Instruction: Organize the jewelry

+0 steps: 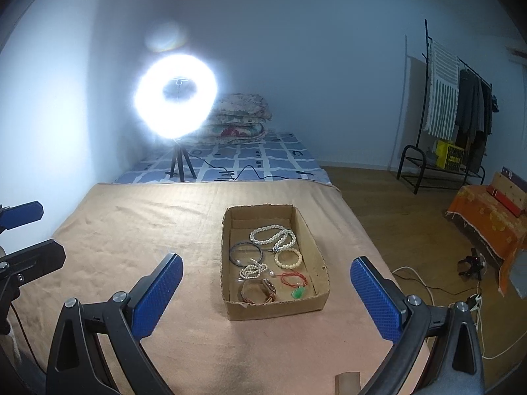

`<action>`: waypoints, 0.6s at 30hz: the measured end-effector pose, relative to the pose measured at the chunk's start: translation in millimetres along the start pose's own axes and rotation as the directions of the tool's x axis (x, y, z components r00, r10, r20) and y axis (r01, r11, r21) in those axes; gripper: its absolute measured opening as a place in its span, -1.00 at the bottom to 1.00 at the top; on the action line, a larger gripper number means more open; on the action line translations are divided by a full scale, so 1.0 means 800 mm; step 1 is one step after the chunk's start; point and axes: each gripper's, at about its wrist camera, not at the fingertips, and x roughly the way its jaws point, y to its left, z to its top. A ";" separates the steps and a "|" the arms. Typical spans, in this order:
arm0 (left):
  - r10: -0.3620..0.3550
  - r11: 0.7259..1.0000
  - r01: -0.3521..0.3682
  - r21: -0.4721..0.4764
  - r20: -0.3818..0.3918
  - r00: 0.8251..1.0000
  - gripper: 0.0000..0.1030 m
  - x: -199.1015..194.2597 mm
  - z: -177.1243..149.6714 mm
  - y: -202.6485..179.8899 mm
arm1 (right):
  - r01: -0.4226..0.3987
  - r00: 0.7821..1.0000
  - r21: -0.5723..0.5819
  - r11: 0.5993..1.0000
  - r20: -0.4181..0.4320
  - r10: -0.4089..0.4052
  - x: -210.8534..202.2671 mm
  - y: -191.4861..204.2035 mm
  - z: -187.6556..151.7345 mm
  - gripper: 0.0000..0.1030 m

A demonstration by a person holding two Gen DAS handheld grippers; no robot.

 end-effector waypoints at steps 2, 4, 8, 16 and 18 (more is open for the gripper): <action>0.002 1.000 -0.002 0.008 0.006 1.000 0.96 0.000 0.000 -0.002 | 0.004 1.000 -0.006 1.000 0.001 -0.004 -0.002 0.003 0.000 0.99; 0.006 1.000 -0.006 0.020 0.012 1.000 0.96 -0.001 -0.002 -0.004 | 0.015 1.000 -0.015 1.000 0.006 -0.014 -0.004 0.006 -0.001 0.99; 0.000 1.000 0.000 0.028 0.004 1.000 0.97 -0.002 -0.006 -0.005 | 0.025 1.000 -0.008 1.000 0.006 -0.025 -0.006 0.007 0.001 0.99; -0.004 0.999 0.004 0.042 -0.002 1.000 0.97 -0.004 -0.011 -0.005 | 0.058 0.998 0.023 0.998 -0.010 -0.057 -0.002 -0.003 0.001 0.99; -0.008 0.999 0.008 0.040 -0.005 1.000 0.97 -0.004 -0.011 -0.005 | 0.065 0.998 0.026 0.998 -0.017 -0.064 -0.001 -0.004 0.001 0.99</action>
